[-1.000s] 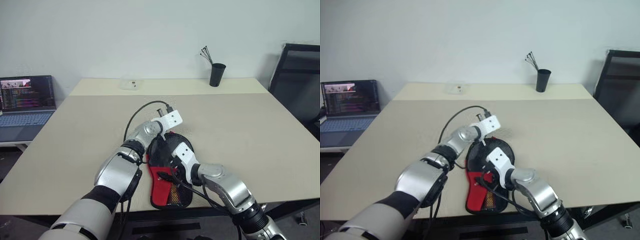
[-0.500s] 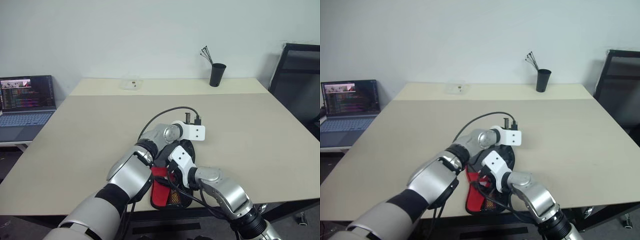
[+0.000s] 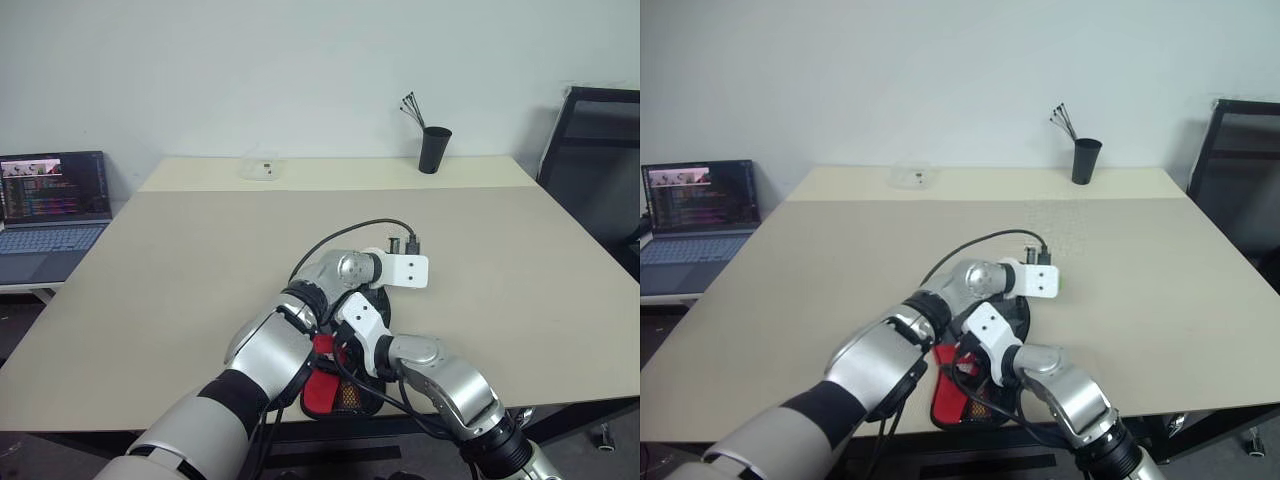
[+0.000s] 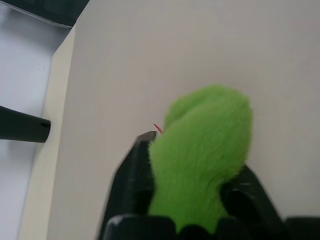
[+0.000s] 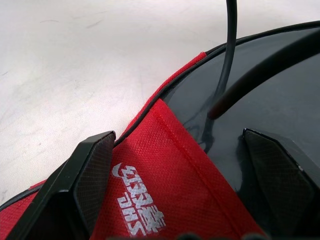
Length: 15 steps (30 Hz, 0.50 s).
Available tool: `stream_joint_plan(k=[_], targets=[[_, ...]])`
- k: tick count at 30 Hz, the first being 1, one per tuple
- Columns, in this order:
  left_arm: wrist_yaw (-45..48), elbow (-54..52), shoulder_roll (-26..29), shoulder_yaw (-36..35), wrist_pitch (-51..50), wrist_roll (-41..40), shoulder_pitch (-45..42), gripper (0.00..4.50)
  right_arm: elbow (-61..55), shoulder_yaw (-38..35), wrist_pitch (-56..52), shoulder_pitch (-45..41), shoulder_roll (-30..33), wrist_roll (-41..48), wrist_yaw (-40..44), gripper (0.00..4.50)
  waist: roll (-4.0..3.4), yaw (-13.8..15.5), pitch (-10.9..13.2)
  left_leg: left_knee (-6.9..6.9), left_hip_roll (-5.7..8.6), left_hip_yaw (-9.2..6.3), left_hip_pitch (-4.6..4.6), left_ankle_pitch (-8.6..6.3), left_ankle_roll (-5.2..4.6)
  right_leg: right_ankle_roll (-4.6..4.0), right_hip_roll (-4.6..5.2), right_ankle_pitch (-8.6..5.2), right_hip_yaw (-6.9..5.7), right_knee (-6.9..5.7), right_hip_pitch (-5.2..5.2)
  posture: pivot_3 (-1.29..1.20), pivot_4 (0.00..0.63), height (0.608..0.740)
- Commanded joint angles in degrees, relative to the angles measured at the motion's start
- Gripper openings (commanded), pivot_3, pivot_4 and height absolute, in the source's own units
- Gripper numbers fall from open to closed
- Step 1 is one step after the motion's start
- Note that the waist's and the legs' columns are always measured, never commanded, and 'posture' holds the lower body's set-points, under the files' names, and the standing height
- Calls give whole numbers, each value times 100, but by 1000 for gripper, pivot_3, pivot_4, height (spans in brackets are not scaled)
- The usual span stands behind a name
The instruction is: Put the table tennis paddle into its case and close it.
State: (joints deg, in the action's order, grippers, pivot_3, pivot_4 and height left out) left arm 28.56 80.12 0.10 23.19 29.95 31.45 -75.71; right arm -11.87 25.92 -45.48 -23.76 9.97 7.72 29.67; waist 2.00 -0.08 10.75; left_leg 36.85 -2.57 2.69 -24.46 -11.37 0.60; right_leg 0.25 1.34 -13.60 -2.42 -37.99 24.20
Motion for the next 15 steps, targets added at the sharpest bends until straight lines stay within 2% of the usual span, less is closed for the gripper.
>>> stream_joint_plan(k=[1, 2, 6, 11, 15], targets=[[85, -236, -34, -205, 35, -239, -104, 2701, 401, 202, -288, 133, 18, -19, 59, 4500, 0, -1, -2, 0, 0, 0, 0, 0, 0, 0, 0, 0, 0, 0, 0, 0, 150, 740], [79, -241, -25, -229, 25, -257, -97, 3076, 403, 196, -293, 118, 18, -15, 64, 4500, 0, -3, -2, 1, 0, 0, 1, 0, 0, 0, 0, 0, 0, -1, -1, 0, 150, 740], [652, -250, -129, -1255, -845, -1326, -71, 4479, 235, -109, -539, 7, -125, 303, 129, 4500, 0, -9, -2, 4, 0, 0, 3, 0, 0, 0, -2, 0, -1, -5, -1, 0, 150, 740], [860, -351, -8, -1466, -1001, -1504, -80, 4479, 41, -419, -844, -196, -154, 555, 169, 4500, 0, -14, -2, 4, -1, -2, 2, 0, 0, 0, -5, 0, -3, -6, -1, 0, 150, 740], [986, -411, 289, -1626, -1110, -1637, -61, 4479, -461, -704, -1189, -374, 17, 834, 251, 4500, 0, -17, -1, 4, -1, -2, 1, 0, 0, 0, -5, 0, -1, -5, 0, 0, 150, 740]])
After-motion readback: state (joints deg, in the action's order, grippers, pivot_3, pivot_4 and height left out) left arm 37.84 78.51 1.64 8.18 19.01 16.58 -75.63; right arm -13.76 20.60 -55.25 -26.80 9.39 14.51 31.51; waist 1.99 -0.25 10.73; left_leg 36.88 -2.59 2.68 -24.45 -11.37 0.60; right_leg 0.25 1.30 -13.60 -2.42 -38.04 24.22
